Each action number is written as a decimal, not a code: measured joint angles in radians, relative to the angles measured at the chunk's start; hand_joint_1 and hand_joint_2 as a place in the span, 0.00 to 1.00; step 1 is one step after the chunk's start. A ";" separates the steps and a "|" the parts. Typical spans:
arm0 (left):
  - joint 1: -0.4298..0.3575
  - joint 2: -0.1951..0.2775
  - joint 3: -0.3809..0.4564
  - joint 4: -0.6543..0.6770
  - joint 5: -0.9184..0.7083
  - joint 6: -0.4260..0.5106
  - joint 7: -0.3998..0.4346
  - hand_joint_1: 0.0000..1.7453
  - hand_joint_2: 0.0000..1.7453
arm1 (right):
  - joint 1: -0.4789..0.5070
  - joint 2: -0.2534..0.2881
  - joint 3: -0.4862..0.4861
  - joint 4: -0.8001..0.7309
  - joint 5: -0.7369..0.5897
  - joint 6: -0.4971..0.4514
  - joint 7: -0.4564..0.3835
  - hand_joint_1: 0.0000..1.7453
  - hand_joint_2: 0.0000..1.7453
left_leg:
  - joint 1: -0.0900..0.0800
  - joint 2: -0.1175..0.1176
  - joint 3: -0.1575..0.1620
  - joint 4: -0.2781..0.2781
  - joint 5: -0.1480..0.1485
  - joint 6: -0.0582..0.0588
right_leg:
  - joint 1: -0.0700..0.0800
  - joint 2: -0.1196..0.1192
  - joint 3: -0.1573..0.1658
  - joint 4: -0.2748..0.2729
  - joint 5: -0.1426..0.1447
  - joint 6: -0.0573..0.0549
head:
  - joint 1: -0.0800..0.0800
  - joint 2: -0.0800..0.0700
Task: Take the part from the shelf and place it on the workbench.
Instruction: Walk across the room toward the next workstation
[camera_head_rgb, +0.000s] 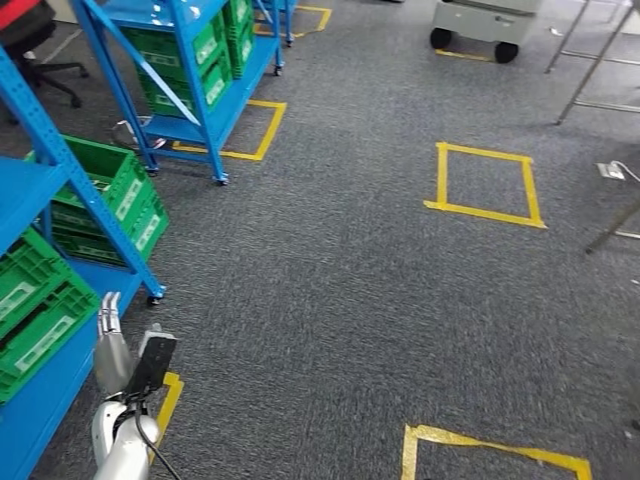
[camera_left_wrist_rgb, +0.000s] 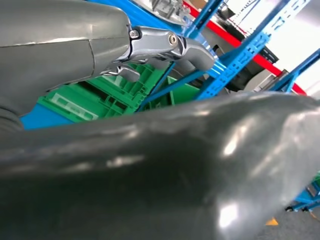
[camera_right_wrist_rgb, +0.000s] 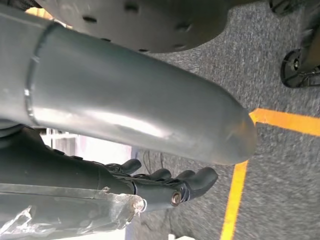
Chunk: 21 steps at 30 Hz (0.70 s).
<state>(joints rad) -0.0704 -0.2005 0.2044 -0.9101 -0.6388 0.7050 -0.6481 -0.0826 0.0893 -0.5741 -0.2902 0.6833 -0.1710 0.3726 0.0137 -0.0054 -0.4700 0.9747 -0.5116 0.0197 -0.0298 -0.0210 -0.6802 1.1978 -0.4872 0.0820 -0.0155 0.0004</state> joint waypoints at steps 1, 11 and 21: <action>0.003 0.002 -0.009 0.001 0.002 0.000 0.000 0.00 0.00 | 0.003 0.000 0.000 0.000 0.000 0.000 -0.002 0.00 0.00 | -0.002 -0.016 0.004 0.000 -0.003 0.004 | 0.002 0.011 -0.042 0.059 -0.015 0.000 | 0.004 0.000; 0.019 -0.011 -0.019 -0.002 -0.052 0.000 -0.050 0.00 0.00 | -0.002 -0.003 0.000 0.001 0.010 0.002 -0.013 0.00 0.00 | 0.010 -0.129 0.038 0.014 -0.042 -0.032 | 0.026 0.080 -0.010 -0.185 0.153 -0.046 | 0.003 0.000; 0.018 -0.014 -0.019 -0.006 -0.055 0.000 -0.054 0.00 0.00 | -0.007 -0.002 0.000 0.001 0.012 0.004 -0.021 0.00 0.00 | 0.000 0.025 -0.149 0.134 0.022 -0.063 | 0.018 -0.041 0.060 -0.211 0.104 -0.051 | -0.001 0.000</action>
<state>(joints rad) -0.0526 -0.2147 0.1856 -0.9162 -0.6941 0.7053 -0.7023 -0.0898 0.0872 -0.5739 -0.2895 0.6957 -0.1675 0.3516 0.0140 0.0194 -0.6186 1.1087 -0.4899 -0.0429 -0.0119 -0.0621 -0.6201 0.9871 -0.3831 0.0306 -0.0169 0.0004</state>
